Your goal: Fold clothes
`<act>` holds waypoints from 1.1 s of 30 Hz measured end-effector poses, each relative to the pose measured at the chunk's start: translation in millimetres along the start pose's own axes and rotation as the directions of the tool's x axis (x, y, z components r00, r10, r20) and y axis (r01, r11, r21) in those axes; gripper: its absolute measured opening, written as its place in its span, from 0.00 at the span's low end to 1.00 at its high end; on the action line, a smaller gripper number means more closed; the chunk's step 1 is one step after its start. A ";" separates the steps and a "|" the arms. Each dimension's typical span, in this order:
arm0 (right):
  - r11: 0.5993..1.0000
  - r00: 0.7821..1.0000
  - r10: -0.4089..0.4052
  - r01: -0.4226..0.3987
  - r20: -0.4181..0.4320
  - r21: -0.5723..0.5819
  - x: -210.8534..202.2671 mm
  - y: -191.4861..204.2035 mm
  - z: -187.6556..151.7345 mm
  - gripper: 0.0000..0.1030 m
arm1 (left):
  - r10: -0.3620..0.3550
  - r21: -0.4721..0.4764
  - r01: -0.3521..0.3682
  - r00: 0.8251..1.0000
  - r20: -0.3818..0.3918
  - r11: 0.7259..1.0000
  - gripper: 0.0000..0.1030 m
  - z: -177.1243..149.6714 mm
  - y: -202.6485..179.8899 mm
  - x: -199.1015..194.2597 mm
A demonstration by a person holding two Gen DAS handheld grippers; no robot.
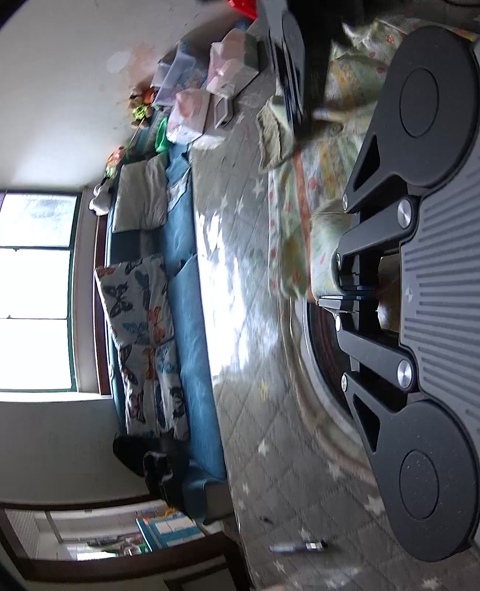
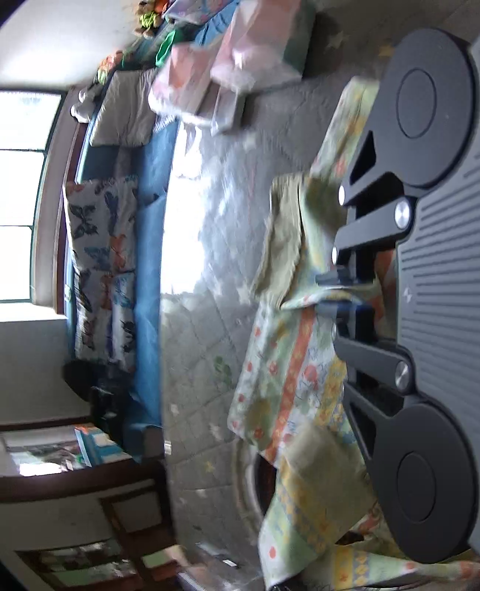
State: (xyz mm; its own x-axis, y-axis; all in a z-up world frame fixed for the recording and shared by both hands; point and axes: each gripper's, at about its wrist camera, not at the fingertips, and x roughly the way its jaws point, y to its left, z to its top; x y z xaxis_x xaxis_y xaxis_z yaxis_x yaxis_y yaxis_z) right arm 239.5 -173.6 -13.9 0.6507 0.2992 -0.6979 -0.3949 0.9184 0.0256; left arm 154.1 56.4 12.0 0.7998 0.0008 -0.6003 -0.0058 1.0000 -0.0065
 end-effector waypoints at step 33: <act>0.897 0.937 -0.350 0.333 0.004 0.291 -182.2 -149.8 -157.9 0.06 | 0.253 -0.294 -0.275 0.961 -0.112 0.915 0.10 -125.4 110.4 -144.0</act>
State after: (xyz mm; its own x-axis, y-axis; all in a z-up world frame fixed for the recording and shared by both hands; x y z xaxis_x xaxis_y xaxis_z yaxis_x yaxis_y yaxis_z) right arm 77.7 -406.5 -3.6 0.7500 -0.0397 -0.6603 0.0516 0.9987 -0.0015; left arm -37.0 165.6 -2.5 0.7003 0.2523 -0.6678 -0.4016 0.9126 -0.0763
